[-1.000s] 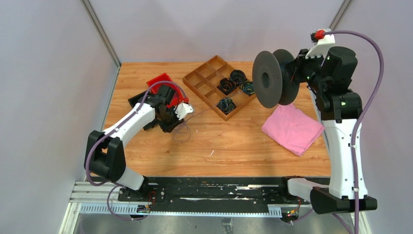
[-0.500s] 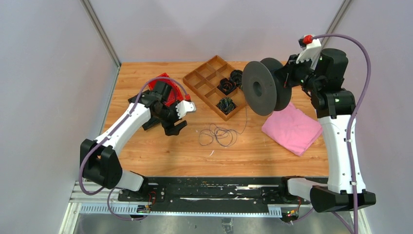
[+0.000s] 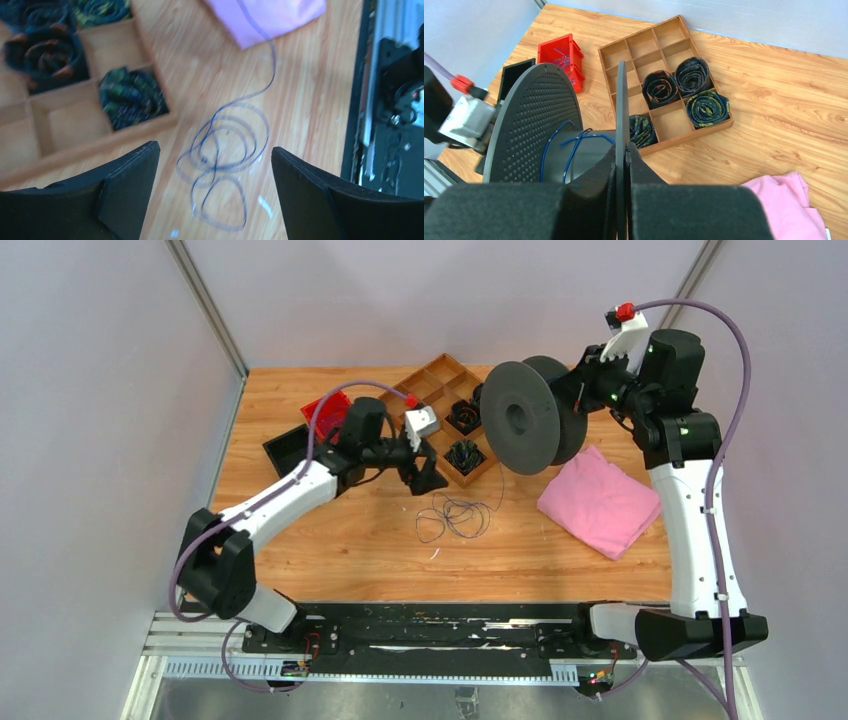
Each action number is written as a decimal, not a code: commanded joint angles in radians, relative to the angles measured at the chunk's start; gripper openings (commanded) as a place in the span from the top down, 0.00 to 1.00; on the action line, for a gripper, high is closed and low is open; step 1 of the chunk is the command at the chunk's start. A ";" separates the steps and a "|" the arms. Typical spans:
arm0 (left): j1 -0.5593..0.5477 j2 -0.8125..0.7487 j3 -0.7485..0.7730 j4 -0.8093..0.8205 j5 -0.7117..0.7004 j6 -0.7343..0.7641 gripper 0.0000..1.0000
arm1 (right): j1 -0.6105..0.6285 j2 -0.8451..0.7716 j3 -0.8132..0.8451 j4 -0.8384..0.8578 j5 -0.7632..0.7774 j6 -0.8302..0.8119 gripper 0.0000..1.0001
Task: Wrap the cables
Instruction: Wrap the cable around the cable reel.
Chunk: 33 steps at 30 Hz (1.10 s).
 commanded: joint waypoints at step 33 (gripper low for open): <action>-0.299 0.452 -0.122 0.930 -0.003 -0.560 1.00 | 0.122 0.036 0.067 0.067 0.443 0.054 0.99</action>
